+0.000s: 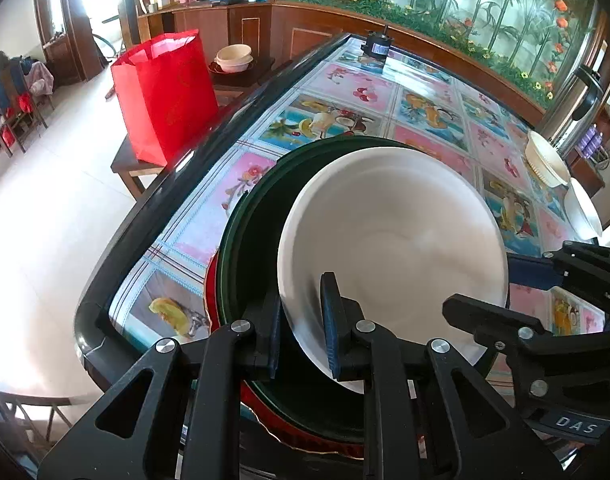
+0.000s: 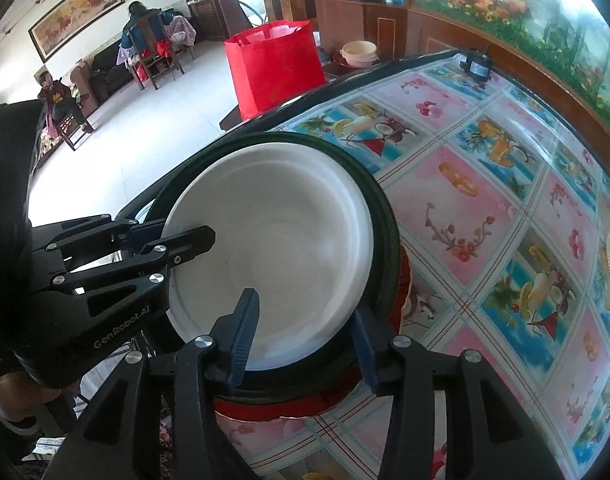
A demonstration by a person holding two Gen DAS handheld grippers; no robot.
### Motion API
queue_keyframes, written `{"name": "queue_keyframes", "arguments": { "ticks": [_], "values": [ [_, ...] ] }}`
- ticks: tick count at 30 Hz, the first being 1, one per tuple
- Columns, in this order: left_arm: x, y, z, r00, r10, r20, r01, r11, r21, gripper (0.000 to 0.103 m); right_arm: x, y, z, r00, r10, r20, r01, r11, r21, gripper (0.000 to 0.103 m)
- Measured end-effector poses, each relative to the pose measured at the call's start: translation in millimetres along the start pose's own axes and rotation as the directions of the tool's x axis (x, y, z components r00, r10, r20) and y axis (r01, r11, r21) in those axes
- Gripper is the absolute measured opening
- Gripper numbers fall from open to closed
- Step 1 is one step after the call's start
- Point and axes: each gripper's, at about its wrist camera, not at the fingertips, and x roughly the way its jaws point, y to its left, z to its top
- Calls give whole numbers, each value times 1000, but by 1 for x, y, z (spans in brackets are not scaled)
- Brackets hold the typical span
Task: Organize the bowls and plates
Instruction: 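Lower the white plate with both tools into the green basin, then open both tools and withdraw them from the white plate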
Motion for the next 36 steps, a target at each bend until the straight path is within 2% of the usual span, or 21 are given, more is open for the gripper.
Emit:
{"name": "queue_keyframes", "arguments": {
  "ticks": [6, 8, 11, 16, 19, 28, 36],
  "values": [
    [0, -3, 0, 1000, 24, 3, -24, 1000, 10, 21, -8, 0, -1, 1000, -5, 16, 5, 1000, -3, 48],
    [0, -3, 0, 1000, 27, 7, -27, 1000, 11, 24, -12, 1, -1, 1000, -6, 28, 6, 1000, -4, 53],
    [-3, -4, 0, 1000, 16, 17, -17, 1000, 11, 33, -16, -1, -2, 999, -10, 39, 10, 1000, -2, 57],
    [-16, -11, 2, 997, 23, 72, -25, 999, 31, 56, -20, -11, -5, 999, 10, 51, -12, 999, 33, 58],
    [-23, -15, 4, 994, 19, 103, -23, 999, 33, 56, -23, -18, -9, 998, 22, 60, -25, 998, 50, 60],
    [-27, -44, 12, 992, -45, 116, 39, 998, 58, 56, -34, -48, -29, 997, -6, 75, -4, 992, 128, 66],
    [-18, -111, 21, 987, -130, 92, 114, 981, 156, 56, -46, -108, -65, 996, -58, 69, 38, 963, 268, 69]
  ]
}}
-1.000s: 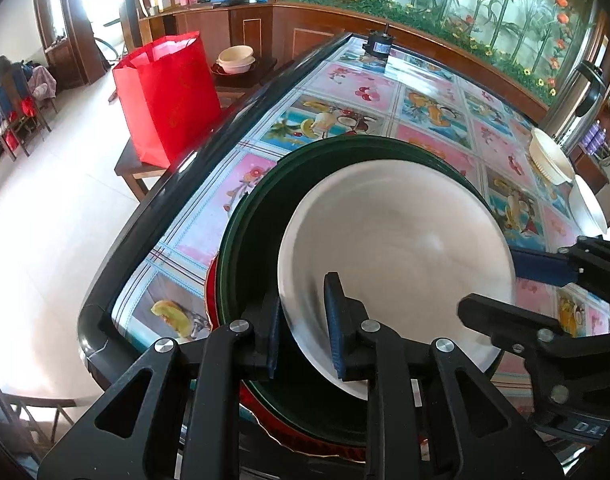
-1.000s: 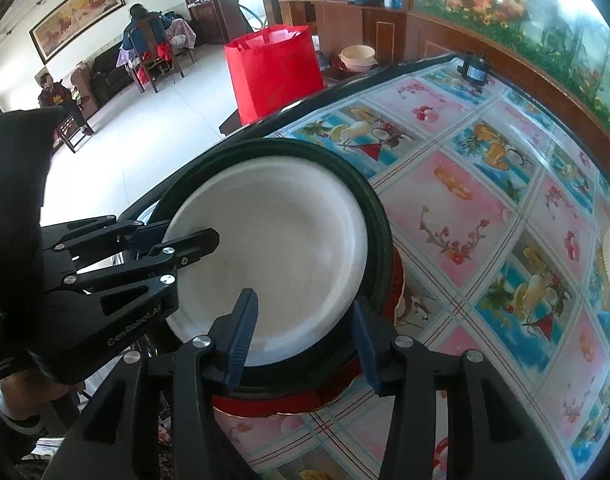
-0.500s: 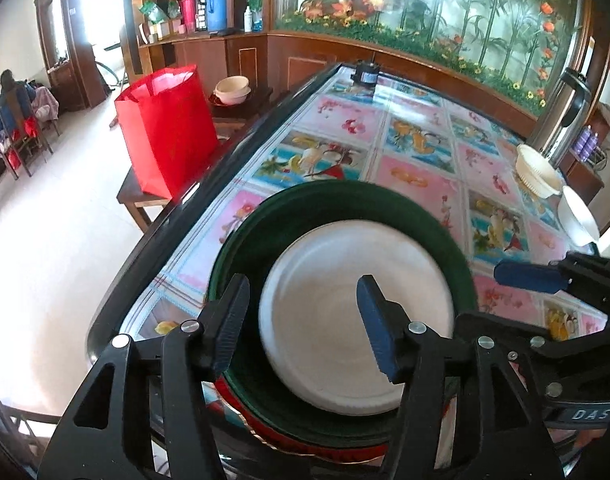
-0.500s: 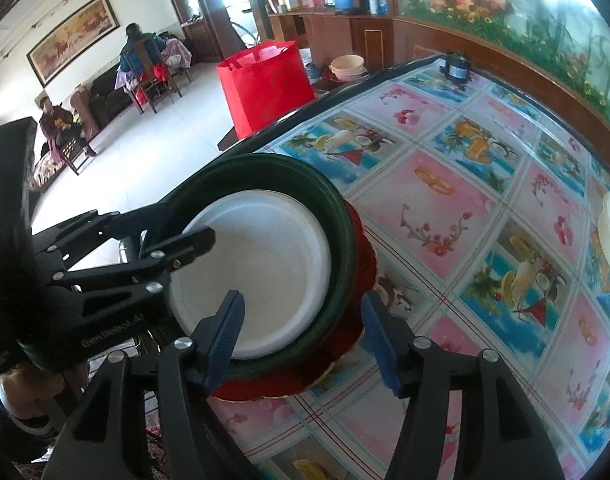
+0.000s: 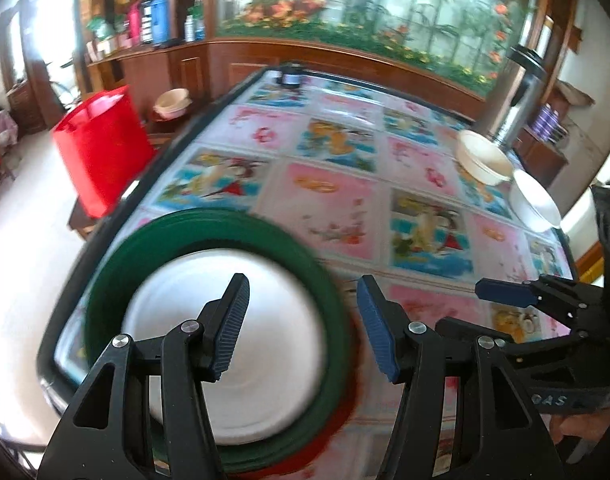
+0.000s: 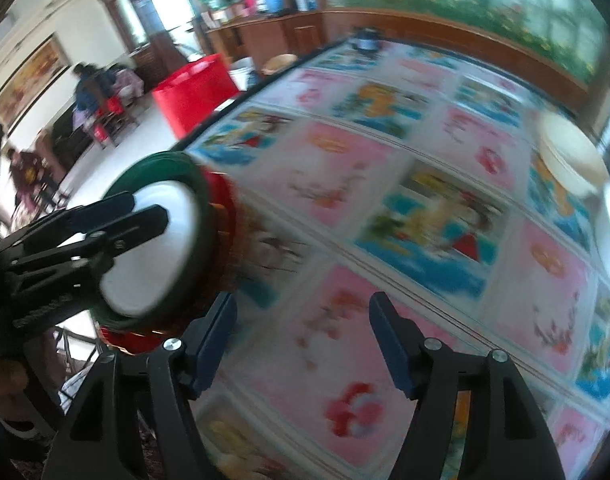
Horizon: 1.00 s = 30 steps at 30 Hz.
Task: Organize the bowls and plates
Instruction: 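Open both tools and withdraw them from the white plate, then move both tools toward the white plate beside the steel kettle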
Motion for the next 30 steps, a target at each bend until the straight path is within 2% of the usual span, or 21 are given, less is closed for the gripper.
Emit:
{"name": "queue_keyframes", "arguments": {
  "ticks": [8, 15, 30],
  "values": [
    [29, -68, 15, 997, -58, -46, 62, 994, 95, 56, -13, -76, -23, 998, -63, -12, 65, 988, 142, 69],
    [58, -127, 26, 991, -95, -93, 109, 981, 158, 56, -35, -144, -47, 992, -122, -13, 121, 954, 276, 69],
    [98, -233, 46, 981, -142, -130, 169, 957, 235, 56, -99, -255, -72, 968, -251, 7, 226, 882, 412, 71]
  ]
}}
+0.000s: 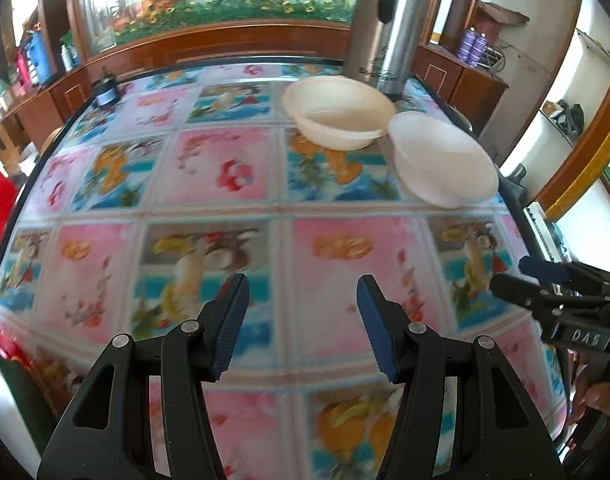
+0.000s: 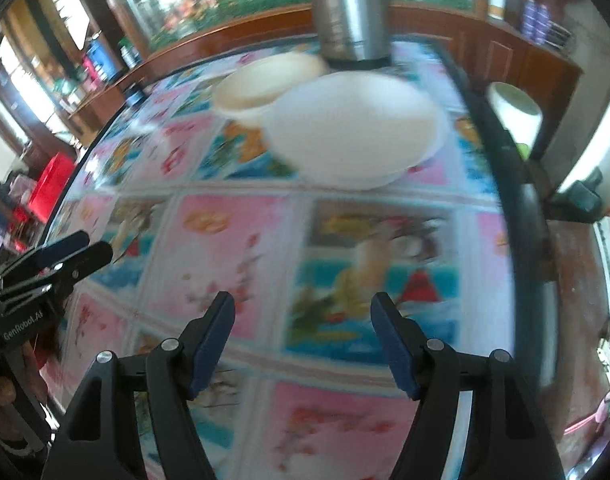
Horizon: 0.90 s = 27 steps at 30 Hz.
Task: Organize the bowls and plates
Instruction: 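Move both tools toward the white plate beside the steel kettle, then close the right tool on the white plate rim while the left tool grips it too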
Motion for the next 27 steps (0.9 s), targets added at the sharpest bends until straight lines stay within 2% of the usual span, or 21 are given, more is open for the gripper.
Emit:
{"name": "queue_keyframes", "arguments": {
  "ticks": [12, 19, 27],
  "values": [
    [48, -54, 55, 999, -38, -18, 38, 999, 0, 56, 10, -71, 57, 998, -43, 39, 40, 995, 96, 72],
    [76, -68, 78, 997, -59, -43, 57, 997, -48, 56, 30, -83, 87, 999, -41, 30, 38, 995, 88, 72],
    [94, -83, 91, 996, -73, -55, 70, 996, -60, 56, 45, -89, 105, 999, -39, 21, 38, 998, 51, 71]
  ]
}}
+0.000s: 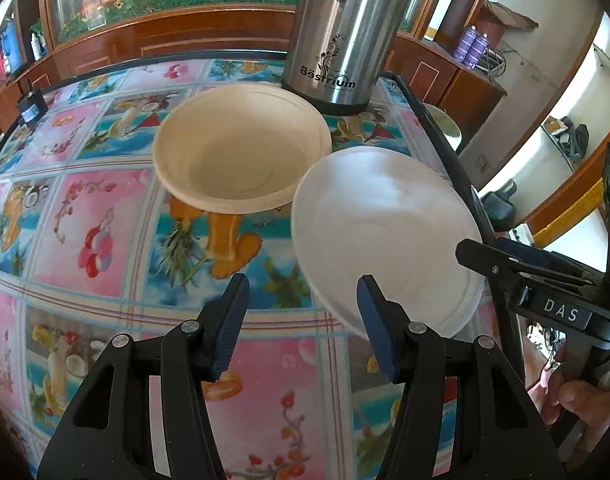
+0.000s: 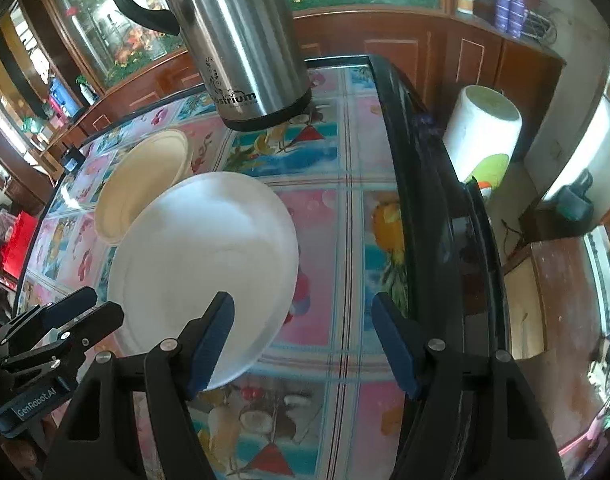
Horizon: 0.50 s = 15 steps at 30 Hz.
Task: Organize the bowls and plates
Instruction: 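Close the right tool on the white plate rim while the left tool grips it too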
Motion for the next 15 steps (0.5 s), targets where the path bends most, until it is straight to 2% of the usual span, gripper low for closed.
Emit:
{"name": "queue_keyframes", "arguments": {
  "ticks": [3, 6, 8, 9, 10, 13, 15],
  "values": [
    [8, -3, 1, 1000, -2, -13, 2, 1000, -2, 56, 4, 1, 5, 1000, -7, -2, 7, 1000, -25, 65],
    [18, -3, 3, 999, -9, -35, 8, 1000, -10, 56, 9, -1, 10, 1000, -11, -8, 10, 999, -36, 53],
    [25, -2, 4, 999, -17, -42, 17, 1000, -16, 56, 13, -1, 11, 1000, -14, -24, 13, 999, -50, 39],
    [28, -1, 4, 999, -18, -49, 17, 1000, -22, 54, 16, 0, 11, 999, -15, -33, 14, 998, -57, 37],
    [31, 1, 4, 998, -30, -58, 28, 999, -30, 44, 18, 1, 11, 999, -10, -39, 8, 998, -62, 33],
    [33, 2, 3, 995, -61, -79, 59, 998, -27, 25, 16, 3, 8, 999, 25, -37, -27, 998, -63, 29],
    [30, 1, 1, 994, -65, -83, 64, 998, -14, 18, 13, 8, 6, 999, 32, -34, -34, 997, -75, 29]
  ]
}}
